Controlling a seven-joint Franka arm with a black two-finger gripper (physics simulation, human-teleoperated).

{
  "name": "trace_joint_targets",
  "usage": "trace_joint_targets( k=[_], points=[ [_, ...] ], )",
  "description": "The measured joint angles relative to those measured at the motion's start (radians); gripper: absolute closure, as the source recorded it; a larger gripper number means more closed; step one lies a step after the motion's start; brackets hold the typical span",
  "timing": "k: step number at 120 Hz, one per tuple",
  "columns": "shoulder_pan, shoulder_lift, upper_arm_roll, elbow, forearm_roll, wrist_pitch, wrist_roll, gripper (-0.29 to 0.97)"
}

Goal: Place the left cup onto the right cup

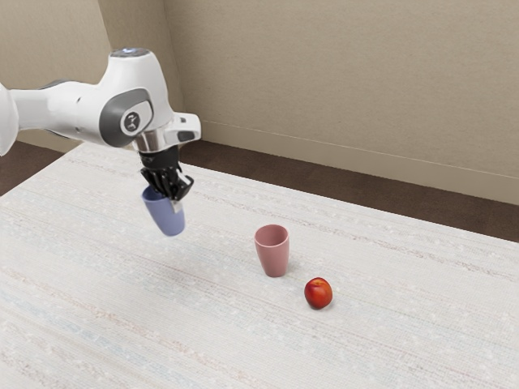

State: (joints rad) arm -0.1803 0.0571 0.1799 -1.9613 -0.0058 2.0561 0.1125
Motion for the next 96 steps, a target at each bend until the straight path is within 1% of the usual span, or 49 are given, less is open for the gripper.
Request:
trace_joint_targets(
  k=[21, 38, 47, 72, 84, 96],
  points=[
    [-0.025, 0.026, -0.094, 0.109, 0.001, -0.076, 0.005, 0.78],
    [-0.030, 0.066, -0.127, 0.180, 0.000, -0.109, 0.010, 0.78],
    [-0.023, 0.117, -0.142, 0.254, -0.001, -0.132, 0.012, 0.78],
    [-0.049, 0.274, -0.177, 0.446, -0.007, -0.172, 0.017, 0.78],
    [-0.061, 0.334, -0.181, 0.510, -0.009, -0.179, 0.018, 0.78],
    [-0.064, 0.382, -0.181, 0.542, -0.010, -0.179, 0.019, 0.78]
  ],
)
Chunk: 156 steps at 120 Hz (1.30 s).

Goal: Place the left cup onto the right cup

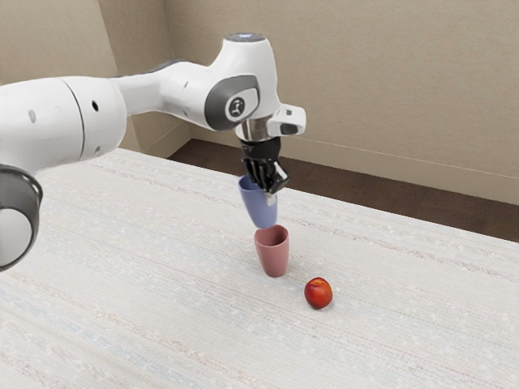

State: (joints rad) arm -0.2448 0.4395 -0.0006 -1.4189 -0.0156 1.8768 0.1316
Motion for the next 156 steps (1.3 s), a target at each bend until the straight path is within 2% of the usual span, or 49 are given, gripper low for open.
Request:
trace_joint_targets(
  k=[15, 83, 128, 133, 156],
  points=[
    [0.000, 0.034, 0.003, 0.024, -0.001, 0.001, 0.000, 0.78],
    [-0.019, 0.041, 0.002, 0.006, -0.002, 0.002, -0.002, 0.78],
    [-0.025, 0.102, 0.003, 0.006, 0.007, 0.043, -0.007, 0.78],
    [-0.025, 0.104, 0.003, 0.004, 0.004, 0.046, -0.007, 0.74],
    [-0.026, 0.097, 0.007, -0.009, -0.007, 0.056, -0.010, 0.33]
  ],
)
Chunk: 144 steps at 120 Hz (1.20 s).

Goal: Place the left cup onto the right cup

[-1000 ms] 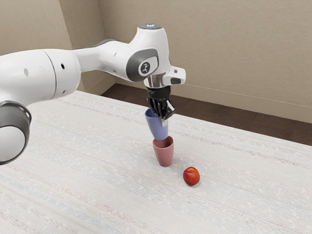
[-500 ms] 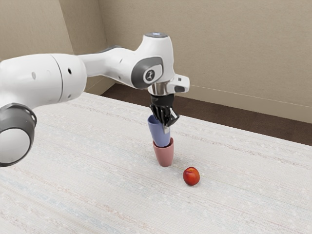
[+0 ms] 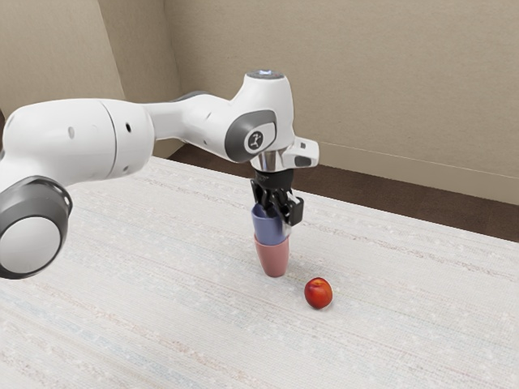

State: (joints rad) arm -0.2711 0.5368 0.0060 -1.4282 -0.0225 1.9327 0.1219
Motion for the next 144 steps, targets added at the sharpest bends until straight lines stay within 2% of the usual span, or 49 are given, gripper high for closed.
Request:
trace_joint_targets(
  k=[19, 44, 59, 78, 100, 144],
  points=[
    [-0.014, -0.059, 0.000, -0.018, -0.001, -0.001, -0.002, 0.16],
    [-0.019, -0.182, 0.000, -0.035, -0.001, -0.046, -0.003, 0.06],
    [-0.013, -0.252, 0.001, -0.037, -0.001, -0.108, -0.004, 0.03],
    [0.027, -0.345, 0.028, -0.113, 0.000, -0.160, -0.004, 0.02],
    [0.070, -0.381, 0.107, -0.111, 0.009, -0.192, 0.000, 0.01],
    [0.072, -0.445, 0.114, -0.108, 0.019, -0.243, 0.004, 0.00]
  ],
)
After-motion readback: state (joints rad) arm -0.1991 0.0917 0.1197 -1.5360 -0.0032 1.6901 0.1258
